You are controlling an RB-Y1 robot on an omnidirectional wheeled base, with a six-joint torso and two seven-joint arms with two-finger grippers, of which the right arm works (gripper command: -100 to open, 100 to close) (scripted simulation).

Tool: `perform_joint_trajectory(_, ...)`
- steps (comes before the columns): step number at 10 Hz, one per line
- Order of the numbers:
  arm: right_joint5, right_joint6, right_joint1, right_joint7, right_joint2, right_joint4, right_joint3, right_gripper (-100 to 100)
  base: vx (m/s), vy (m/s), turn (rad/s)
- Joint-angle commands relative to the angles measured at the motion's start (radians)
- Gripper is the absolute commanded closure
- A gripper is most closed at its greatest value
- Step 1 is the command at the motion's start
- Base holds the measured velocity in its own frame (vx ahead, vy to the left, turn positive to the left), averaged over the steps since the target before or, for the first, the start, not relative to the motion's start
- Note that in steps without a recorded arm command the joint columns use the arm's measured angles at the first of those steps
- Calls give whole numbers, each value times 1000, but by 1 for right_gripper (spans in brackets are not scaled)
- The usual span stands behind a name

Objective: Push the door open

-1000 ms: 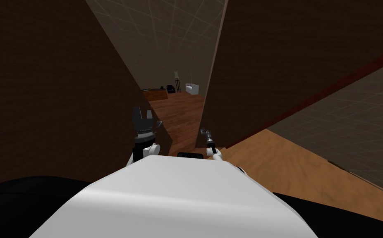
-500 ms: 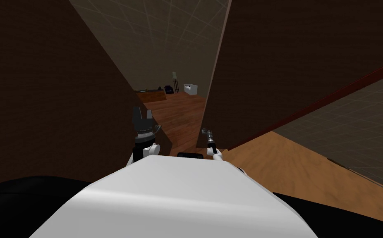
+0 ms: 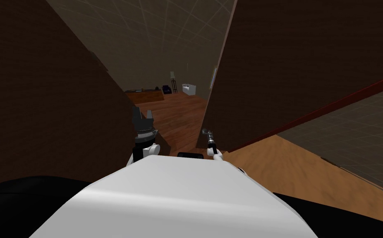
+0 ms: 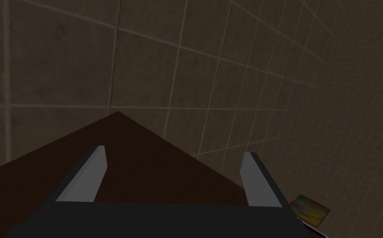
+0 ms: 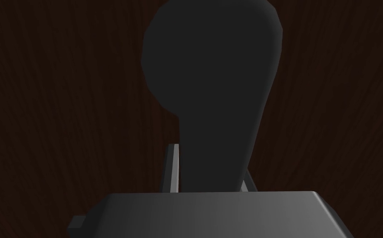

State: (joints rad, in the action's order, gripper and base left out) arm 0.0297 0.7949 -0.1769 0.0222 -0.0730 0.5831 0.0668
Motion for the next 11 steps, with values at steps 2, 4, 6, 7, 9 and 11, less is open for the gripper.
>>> perform_joint_trajectory(2, 11, 9, -7, -13, -12, 7, 11, 100, 182, 22, -52)
perform_joint_trajectory(4, 22, 10, -8, -27, -14, 7, 14, 100, 168, 20, -134)
perform_joint_trajectory(6, 31, 10, -8, -38, -15, 7, 17, 100, 92, 12, -47)
perform_joint_trajectory(7, 37, 11, -9, -46, -14, 7, 19, 100, 170, 38, -138)
perform_joint_trajectory(9, 50, 12, -9, -62, -11, 7, 23, 100, 207, 53, -164)
perform_joint_trajectory(11, 57, 12, -10, -70, -9, -6, 25, 100, 172, 49, -117)
